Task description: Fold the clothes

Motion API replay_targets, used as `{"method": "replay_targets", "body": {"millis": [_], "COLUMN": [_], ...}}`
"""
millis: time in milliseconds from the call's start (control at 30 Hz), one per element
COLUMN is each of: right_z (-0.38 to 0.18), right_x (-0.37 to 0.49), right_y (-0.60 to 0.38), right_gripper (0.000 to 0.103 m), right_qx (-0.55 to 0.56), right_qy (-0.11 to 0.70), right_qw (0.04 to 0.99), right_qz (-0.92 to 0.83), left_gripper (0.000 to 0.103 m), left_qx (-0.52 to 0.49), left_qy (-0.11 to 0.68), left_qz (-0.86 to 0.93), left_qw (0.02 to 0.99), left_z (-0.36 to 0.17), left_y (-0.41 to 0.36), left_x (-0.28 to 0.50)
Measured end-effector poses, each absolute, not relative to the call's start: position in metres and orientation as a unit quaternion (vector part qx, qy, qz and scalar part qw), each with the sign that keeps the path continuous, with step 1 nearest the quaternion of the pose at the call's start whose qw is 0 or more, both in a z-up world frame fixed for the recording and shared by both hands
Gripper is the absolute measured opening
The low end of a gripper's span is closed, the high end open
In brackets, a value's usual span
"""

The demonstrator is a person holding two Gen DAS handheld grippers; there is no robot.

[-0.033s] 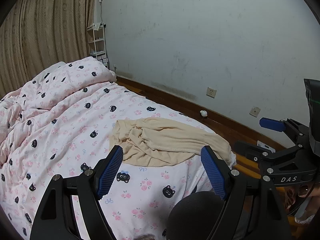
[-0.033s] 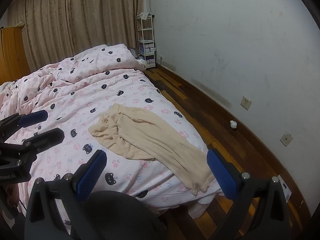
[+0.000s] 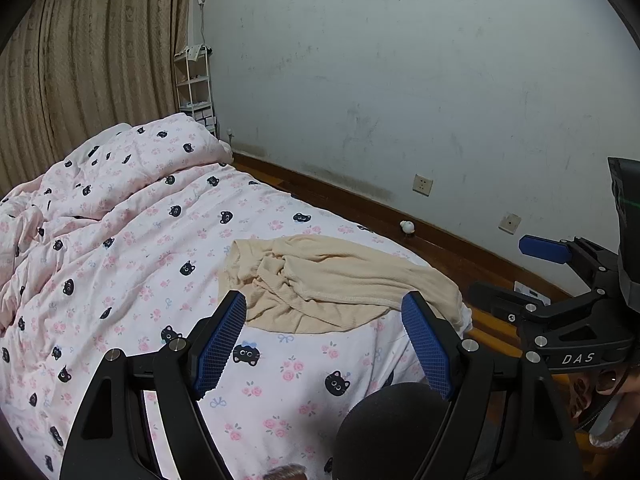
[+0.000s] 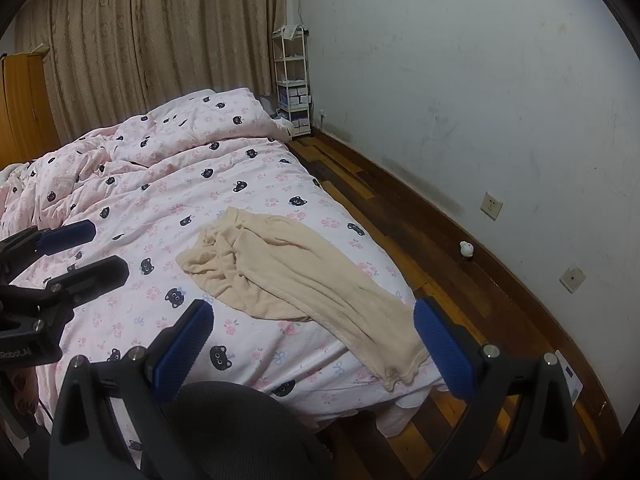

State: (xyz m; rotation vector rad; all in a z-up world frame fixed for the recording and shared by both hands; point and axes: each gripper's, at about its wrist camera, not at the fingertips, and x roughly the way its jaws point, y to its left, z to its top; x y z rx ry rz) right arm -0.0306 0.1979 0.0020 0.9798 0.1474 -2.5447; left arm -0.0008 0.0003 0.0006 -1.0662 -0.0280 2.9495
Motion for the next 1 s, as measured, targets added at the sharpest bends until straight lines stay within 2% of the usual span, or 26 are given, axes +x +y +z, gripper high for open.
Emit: {"method": "replay_targets", "body": {"millis": [1000], "right_z": [0.0007], "right_x": [-0.0331], "right_y": [0.1953], "right_gripper": [0.102], "right_qx": [0.359], "right_qy": [0.053], "right_qw": [0.208], "right_qz": [-0.908], "left_gripper": [0.076], "left_qx": [-0.343], "left_qy": [-0.01], "left_qz": [0.939], "left_qw": [-0.001], "left_z": [-0.0049], "left_y": [-0.0077], "left_x": [-0.0004]}}
